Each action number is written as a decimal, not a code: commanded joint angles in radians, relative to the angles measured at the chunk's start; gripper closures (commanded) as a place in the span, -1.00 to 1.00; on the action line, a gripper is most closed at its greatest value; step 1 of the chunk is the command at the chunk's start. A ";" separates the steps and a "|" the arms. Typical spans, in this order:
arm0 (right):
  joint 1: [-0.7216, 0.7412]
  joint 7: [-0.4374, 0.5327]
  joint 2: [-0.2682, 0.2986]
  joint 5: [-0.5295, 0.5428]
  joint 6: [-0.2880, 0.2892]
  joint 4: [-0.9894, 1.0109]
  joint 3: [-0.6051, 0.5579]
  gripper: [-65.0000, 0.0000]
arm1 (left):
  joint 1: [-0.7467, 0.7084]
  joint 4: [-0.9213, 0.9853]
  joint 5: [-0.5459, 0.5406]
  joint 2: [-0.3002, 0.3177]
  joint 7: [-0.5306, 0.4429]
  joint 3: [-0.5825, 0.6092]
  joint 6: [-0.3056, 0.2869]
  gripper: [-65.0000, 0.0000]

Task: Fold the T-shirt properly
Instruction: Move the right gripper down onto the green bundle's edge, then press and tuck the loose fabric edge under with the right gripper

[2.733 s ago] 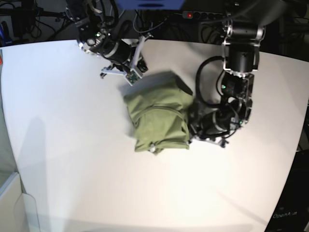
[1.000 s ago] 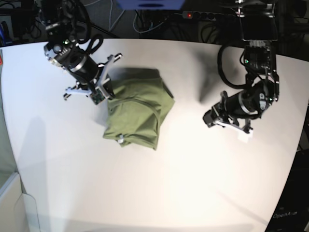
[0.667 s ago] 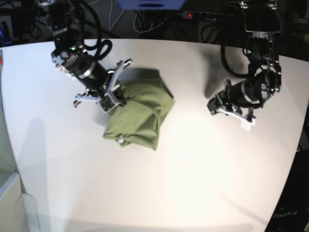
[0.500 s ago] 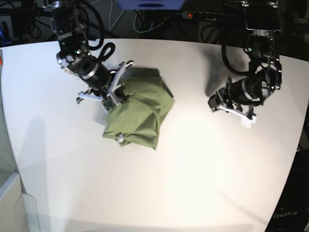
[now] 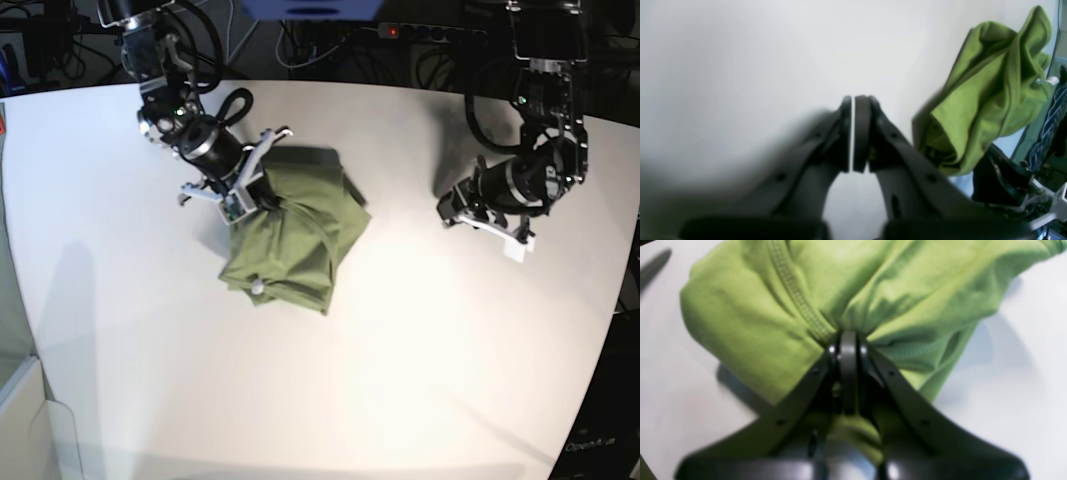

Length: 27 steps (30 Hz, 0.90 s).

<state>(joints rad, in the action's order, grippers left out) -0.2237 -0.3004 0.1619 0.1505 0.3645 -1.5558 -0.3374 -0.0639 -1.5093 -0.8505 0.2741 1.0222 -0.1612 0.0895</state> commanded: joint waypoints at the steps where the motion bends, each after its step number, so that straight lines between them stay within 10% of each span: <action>1: -0.004 -0.024 0.011 -0.013 0.009 -0.036 -0.002 1.00 | 0.014 -0.012 -0.014 0.011 -0.006 -0.004 -0.007 0.95; 10: -0.019 -0.098 0.083 -0.013 0.005 -0.283 0.004 1.00 | 0.012 -0.009 -0.014 0.009 -0.006 -0.004 -0.007 0.95; 27: 0.246 -0.263 0.009 -0.010 0.009 -0.271 -0.171 1.00 | -0.055 -0.020 -0.014 0.012 0.000 -0.002 -0.007 0.95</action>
<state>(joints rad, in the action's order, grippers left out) 0.0078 -0.5819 0.1753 0.1371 0.3733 -1.8122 -0.5106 -0.1341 -1.5101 -0.8501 0.2749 1.0302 -0.1589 0.0860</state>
